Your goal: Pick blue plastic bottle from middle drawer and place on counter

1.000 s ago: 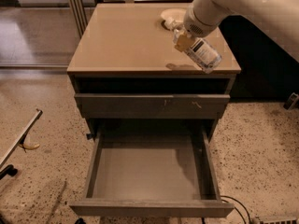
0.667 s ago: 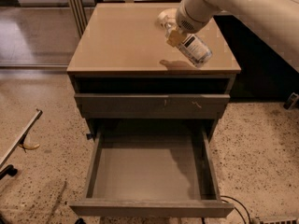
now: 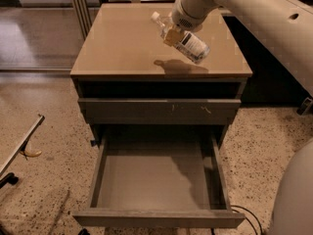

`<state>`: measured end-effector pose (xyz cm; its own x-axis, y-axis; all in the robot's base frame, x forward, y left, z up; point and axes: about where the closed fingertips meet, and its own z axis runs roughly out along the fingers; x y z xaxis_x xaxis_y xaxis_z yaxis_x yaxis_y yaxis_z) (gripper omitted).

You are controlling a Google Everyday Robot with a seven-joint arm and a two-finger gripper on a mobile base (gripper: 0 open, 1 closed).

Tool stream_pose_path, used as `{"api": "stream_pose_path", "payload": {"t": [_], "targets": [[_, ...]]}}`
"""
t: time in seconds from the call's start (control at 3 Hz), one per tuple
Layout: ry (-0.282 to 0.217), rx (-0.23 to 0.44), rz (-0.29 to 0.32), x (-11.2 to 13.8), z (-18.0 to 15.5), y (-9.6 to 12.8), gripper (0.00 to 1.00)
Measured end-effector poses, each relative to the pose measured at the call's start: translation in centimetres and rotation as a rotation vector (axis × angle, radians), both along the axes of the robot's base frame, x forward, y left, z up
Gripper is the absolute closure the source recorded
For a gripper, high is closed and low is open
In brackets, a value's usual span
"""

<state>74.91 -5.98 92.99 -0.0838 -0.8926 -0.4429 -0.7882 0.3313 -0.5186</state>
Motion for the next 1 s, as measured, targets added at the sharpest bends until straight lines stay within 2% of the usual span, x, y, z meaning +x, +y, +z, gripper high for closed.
{"api": "stream_pose_path", "payload": {"t": [0.33,0.67,1.0], "targets": [[0.0,-0.053,0.156,-0.1,-1.4,1.7,1.0],[0.013,-0.103,0.285,-0.3,-2.8,3.0,0.84],[0.047,-0.144,0.35,-0.3,-3.8,3.9,0.61]]}}
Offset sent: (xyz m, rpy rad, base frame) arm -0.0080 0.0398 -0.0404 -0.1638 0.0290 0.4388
